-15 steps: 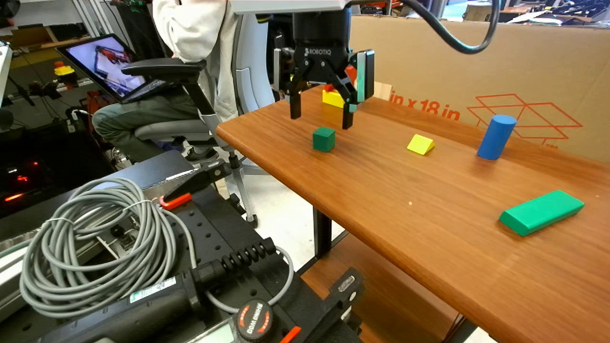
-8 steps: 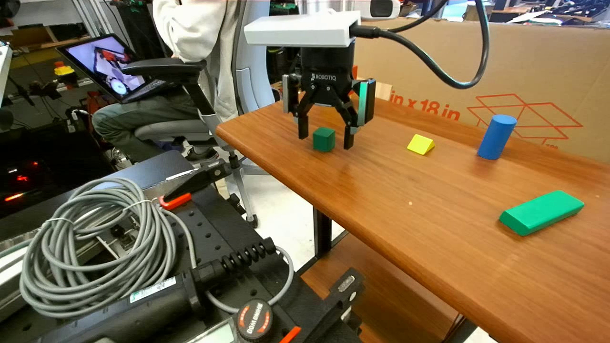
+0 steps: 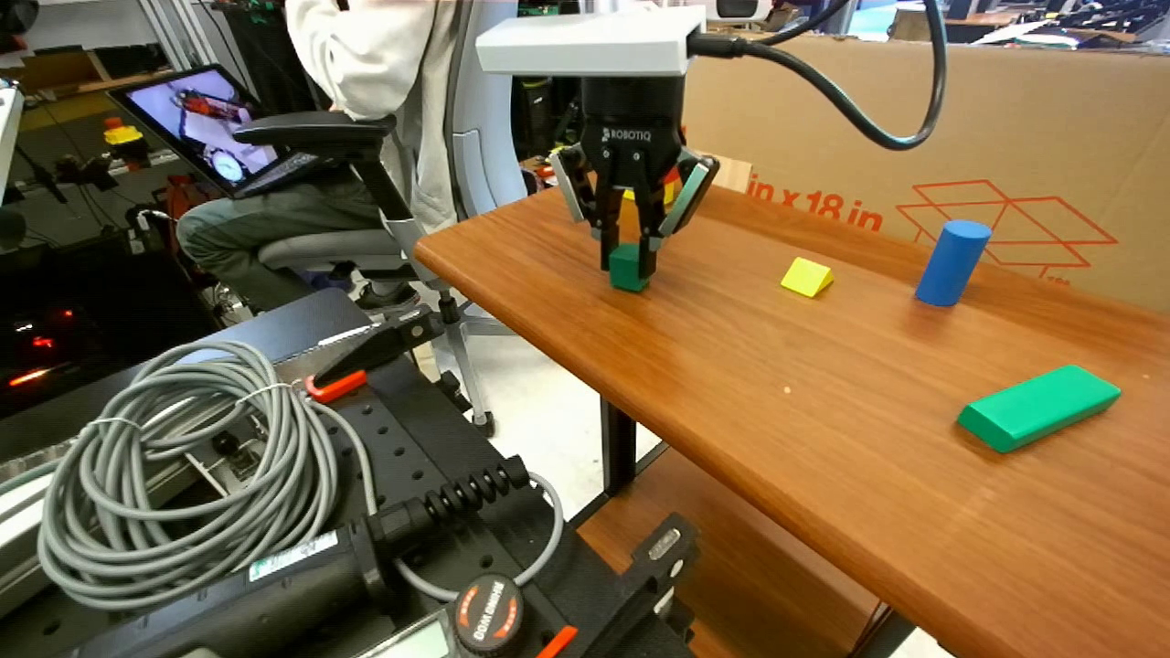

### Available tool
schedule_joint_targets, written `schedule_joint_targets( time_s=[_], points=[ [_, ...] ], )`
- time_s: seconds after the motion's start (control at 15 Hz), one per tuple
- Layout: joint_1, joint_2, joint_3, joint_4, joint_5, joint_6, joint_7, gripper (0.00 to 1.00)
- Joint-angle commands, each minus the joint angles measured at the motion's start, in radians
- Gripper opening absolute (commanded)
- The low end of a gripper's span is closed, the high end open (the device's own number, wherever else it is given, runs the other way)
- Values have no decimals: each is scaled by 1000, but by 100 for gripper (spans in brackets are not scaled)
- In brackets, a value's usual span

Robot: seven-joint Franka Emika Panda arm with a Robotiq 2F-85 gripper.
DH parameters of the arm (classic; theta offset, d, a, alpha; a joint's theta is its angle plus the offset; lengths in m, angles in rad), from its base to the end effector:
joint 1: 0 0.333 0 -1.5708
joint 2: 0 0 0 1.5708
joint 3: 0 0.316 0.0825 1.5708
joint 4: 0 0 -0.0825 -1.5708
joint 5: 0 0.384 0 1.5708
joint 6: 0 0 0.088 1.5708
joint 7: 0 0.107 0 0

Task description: Move the green cube to the left then move it to the right

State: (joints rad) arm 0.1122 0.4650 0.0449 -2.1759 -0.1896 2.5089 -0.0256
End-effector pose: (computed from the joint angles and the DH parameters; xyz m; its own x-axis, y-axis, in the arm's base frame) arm 0.5382 0.0875 0.1638 0.9356 0.3256 -0.1368 0.3367 -0.9392 0.0673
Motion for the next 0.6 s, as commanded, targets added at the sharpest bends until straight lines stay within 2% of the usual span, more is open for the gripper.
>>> schedule_joint_targets(
  time_s=[0.0, 0.2, 0.53],
  points=[
    [-57, -79, 12, -72, 29, 16, -96, 8],
    [-115, -123, 1, -94, 46, -2, -163, 8],
    [-211, -129, -11, -52, 139, -61, -268, 8]
  ],
)
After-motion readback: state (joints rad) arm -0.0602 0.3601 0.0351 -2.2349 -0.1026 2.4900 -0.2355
